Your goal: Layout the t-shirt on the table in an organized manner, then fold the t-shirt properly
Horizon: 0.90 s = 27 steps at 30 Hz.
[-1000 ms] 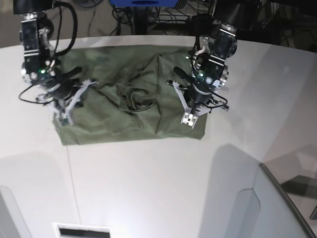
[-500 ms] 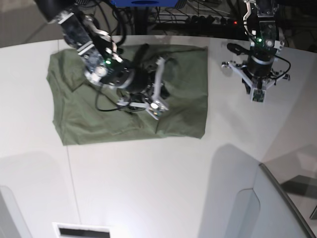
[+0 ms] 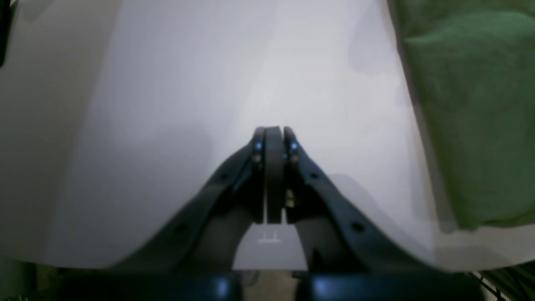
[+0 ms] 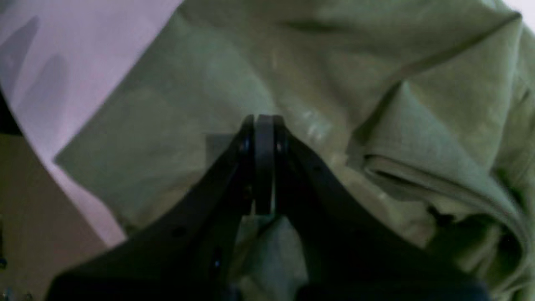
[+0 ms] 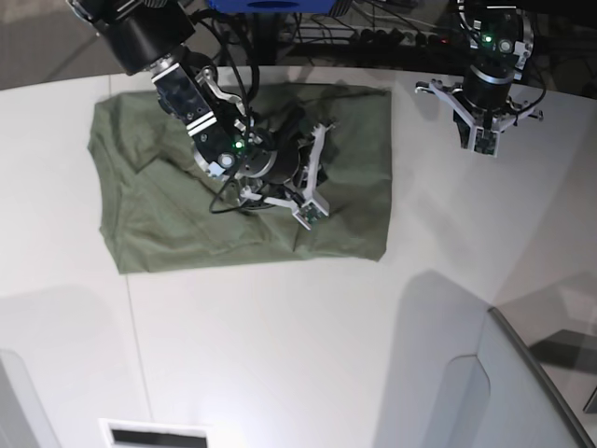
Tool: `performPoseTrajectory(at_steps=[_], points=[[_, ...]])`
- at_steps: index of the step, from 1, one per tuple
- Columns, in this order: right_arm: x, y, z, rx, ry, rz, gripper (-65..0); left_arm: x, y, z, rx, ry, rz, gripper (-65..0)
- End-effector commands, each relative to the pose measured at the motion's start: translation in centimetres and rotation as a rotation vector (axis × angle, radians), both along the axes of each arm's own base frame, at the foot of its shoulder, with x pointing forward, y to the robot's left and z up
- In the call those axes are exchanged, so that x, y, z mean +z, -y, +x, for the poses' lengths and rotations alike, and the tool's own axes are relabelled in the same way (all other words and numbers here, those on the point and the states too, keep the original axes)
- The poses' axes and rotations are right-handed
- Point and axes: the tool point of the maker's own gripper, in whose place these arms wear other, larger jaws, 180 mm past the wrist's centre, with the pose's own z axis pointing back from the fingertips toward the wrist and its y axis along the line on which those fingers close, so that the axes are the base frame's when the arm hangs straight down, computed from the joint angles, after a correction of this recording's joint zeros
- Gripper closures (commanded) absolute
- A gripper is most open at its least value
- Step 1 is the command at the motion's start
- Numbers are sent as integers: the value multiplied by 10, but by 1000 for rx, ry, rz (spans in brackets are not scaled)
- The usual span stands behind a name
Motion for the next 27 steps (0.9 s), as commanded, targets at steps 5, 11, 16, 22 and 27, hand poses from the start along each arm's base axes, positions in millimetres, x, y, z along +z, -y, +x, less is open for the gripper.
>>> performPoseTrajectory(at_steps=[5,11,16,22,27], points=[[3,9,26,-58,34,31,0,10,-2,7,-3,40,11,0],[10,26,49,-123,55,31,0,-8,-5,-1,12,-6,-2,0],[12,39,60,-127,82,10,0,-27,-8,-9,28,-53,-15,0],[18,41,70,-127,104,7,0,-28,-8,-10,29,-57,-15,0],[21,58,82,-139,127,-20,0,-27,-9,-6,29,-49,-15,0]])
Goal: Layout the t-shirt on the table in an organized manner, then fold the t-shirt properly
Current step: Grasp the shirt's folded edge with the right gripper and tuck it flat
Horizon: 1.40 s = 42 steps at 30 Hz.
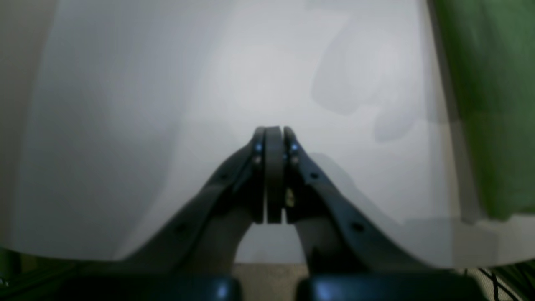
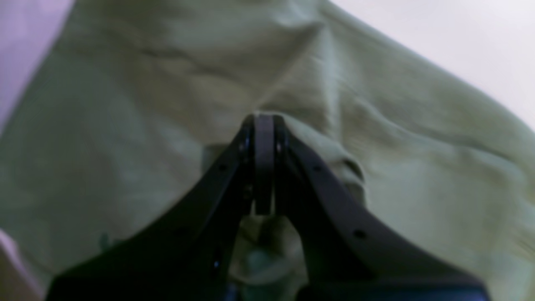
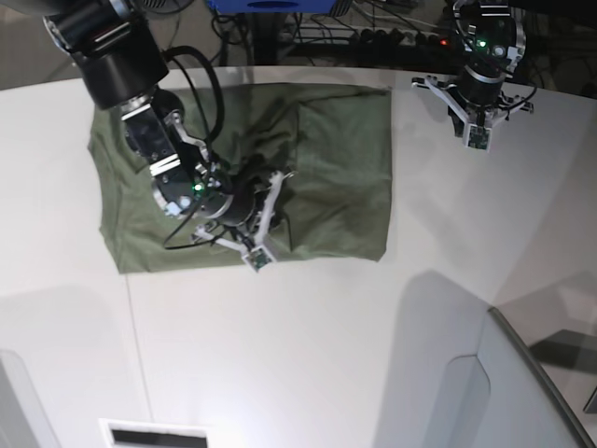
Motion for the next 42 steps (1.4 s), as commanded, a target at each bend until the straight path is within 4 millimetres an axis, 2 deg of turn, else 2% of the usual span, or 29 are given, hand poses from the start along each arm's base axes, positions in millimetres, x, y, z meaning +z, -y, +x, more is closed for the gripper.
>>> performPoseTrajectory(at_steps=[1,8,11,13,16,18,20,24,28,32,34,39,42], points=[[19,3,23,-29,60,32,0,8,-4,4,-4,32,13,0],[21,57,59,-162,67,0,0,8,-4,5,-5,34,14,0],[32,75,74,-225,95,14,0,8,-4,5,-5,34,14,0],[48,83,82,-258,132,32,0,8,-5,5,-5,34,15,0],[62,77,67,-238,149,32,0,8,-5,6,-6,35,17,0],[67,64,51,-208,120,27,0,6,-5,4,-4,28,15,0],[63,36,29,-146,71,29,0,4,-5,7,-1,28,12,0],[53,-8,-1,-76,10,74,0,-3,-7,6,4,13,11,0],[38,-26,-13,-69,-55,93,0,-2,-6,7,7,15,6,0],[20,-19,-6,-77,-100,61,0,-3,-7,6,6,13,7,0],[17,-16,3,-82,-94,55,0,-3,-7,6,6,13,7,0],[11,5,23,-106,-68,30,0,-2,-7,7,6,15,7,0],[1,31,37,-181,-100,18,0,-2,-7,7,6,15,7,0]])
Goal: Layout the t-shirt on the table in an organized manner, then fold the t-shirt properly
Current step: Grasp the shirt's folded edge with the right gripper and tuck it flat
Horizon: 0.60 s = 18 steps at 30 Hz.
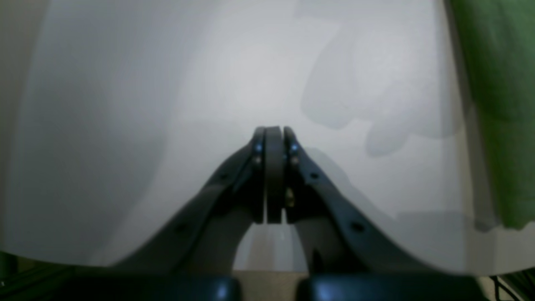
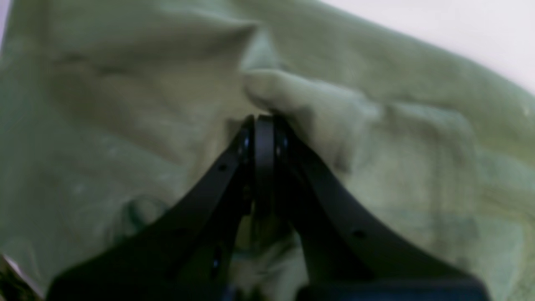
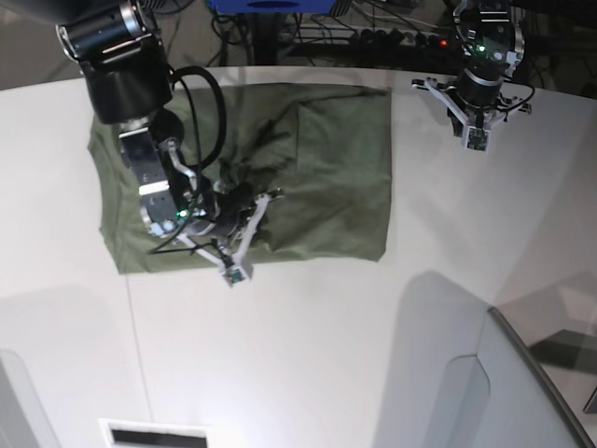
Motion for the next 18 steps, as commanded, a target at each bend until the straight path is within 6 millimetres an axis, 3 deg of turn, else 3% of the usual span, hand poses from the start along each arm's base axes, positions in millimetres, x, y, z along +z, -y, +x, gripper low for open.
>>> performPoseTrajectory(at_steps=[1,6,11,18], points=[[14,8,24,-30,50,6,0,7,-4,5,-1,30,13,0],[7,35,39,-92,60,-5,0,4,-4,3,2,22,10,0],[10,34,40,-88,72,-3,0,4,-4,4,3,23,9,0],[55,10,25,25,189,-11,0,6,-4,9,3,36,9,0]])
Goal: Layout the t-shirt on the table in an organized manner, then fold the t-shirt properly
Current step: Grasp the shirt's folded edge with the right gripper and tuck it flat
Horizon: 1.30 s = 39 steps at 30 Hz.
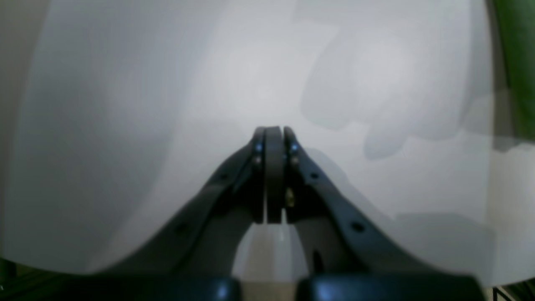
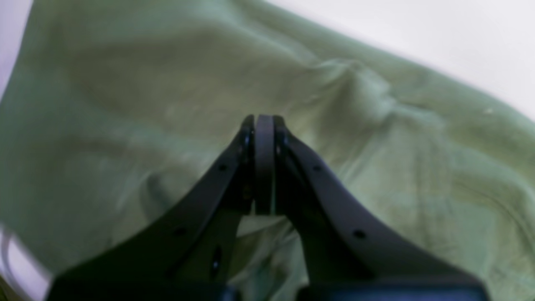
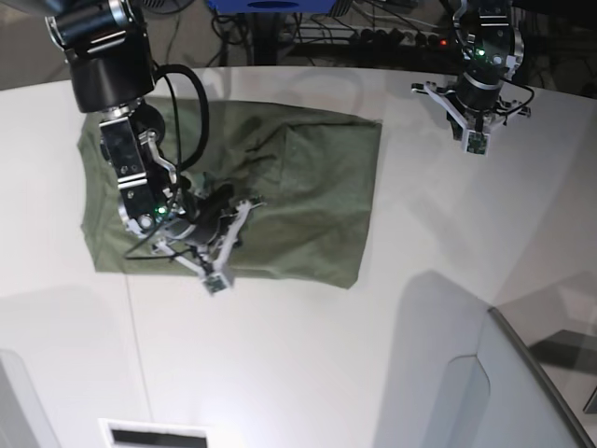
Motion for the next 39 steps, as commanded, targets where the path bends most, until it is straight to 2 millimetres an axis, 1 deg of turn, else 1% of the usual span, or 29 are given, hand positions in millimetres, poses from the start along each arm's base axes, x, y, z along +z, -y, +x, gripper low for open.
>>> performPoseTrajectory(at_steps=[1,5,6,8,10,11,13,14,15,17,20,21,24,27,32,35,39], points=[[25,-9,16,41,73,5,0,8,-4,5,-1,32,13,0],[29,-38,-11,202,27,-79,-5,8,-2,7,-5,34,11,0],[29,-45,-17,228,14,-88,-23,10,-3,10,-4,42,12,0],[25,-53,-27,264,-7,-101,-93,9,-3,10,-1,42,11,0],[19,-59,-36,288,-20,-103,-201,9,-3,10,-1,42,11,0],[19,-61,-38,296,-20,-105,-267,9,-3,10,-1,42,11,0],[14,-60,-40,294,-33,-108,-368,8,-3,9,0,38,10,0],[11,-60,-40,292,-36,-105,-405,6,-4,8,1,31,10,0],[10,-61,-39,289,-27,-94,-417,4,-4,7,2,26,8,0],[5,-61,-38,283,-23,-81,-417,0,-4,4,4,13,5,0],[-8,-57,-42,277,-51,-88,-414,-1,-4,3,5,10,4,0],[-11,-55,-43,275,-59,-91,-395,-1,-4,3,6,10,5,0],[-11,-60,-44,274,-65,-81,-282,-1,-5,3,6,10,6,0],[-12,-59,-45,271,-70,-84,-176,-1,-5,3,6,10,6,0],[-9,-60,-43,271,-65,-81,-41,-1,-4,4,4,12,5,0],[-11,-58,-46,273,-83,-95,-2,-1,-4,4,4,12,5,0],[-7,-59,-48,278,-82,-96,0,-1,-5,4,5,12,7,0]])
